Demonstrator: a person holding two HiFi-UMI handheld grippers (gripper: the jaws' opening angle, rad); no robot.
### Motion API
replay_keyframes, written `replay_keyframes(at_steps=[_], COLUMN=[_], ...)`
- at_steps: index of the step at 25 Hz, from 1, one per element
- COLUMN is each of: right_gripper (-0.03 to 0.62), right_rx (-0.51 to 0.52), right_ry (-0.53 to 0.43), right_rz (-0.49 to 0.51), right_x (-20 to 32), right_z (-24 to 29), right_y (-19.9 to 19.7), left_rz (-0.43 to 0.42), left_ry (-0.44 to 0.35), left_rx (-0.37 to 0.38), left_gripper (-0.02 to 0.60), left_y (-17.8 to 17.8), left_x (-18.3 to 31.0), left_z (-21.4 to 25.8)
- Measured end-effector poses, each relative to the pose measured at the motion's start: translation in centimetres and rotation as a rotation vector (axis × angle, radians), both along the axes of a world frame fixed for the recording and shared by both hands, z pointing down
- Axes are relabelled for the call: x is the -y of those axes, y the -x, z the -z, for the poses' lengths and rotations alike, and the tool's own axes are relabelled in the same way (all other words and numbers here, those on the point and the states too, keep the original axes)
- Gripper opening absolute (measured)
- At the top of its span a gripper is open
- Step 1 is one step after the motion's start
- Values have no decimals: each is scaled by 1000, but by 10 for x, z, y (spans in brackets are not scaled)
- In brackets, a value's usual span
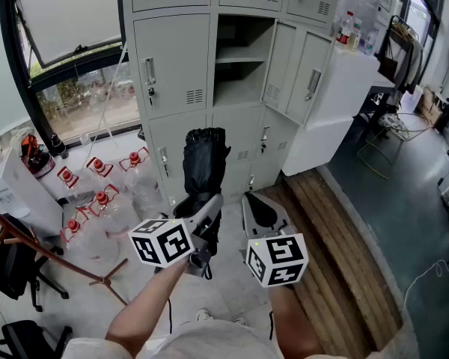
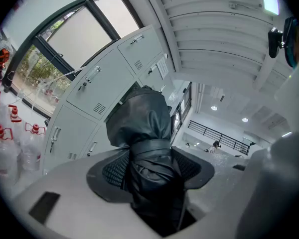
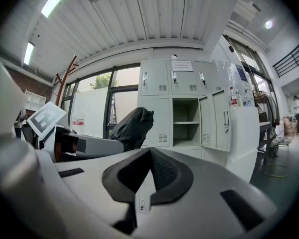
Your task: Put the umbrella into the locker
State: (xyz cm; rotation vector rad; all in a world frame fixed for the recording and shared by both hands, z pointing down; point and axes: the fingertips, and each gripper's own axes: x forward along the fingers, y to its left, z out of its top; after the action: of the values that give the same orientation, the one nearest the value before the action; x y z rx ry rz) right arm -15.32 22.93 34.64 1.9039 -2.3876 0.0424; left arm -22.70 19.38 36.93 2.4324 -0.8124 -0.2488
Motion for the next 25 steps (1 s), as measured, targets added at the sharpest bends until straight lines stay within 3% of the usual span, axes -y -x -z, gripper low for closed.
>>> replay_keyframes(at_steps=[14,25], right_gripper=[3,3], right_rx=[23,41], right_ry=[1,-4], right_rz=[-3,27], right_x=[13,62], right_z=[-6,-14], right_y=[7,-27], left_rz=[-29,-17], left_ry=[28,31], left_rx=[-17,-4], left_gripper=[255,255], left_y=[1,-36], left_x=[15,60], left_z=[-7,-12])
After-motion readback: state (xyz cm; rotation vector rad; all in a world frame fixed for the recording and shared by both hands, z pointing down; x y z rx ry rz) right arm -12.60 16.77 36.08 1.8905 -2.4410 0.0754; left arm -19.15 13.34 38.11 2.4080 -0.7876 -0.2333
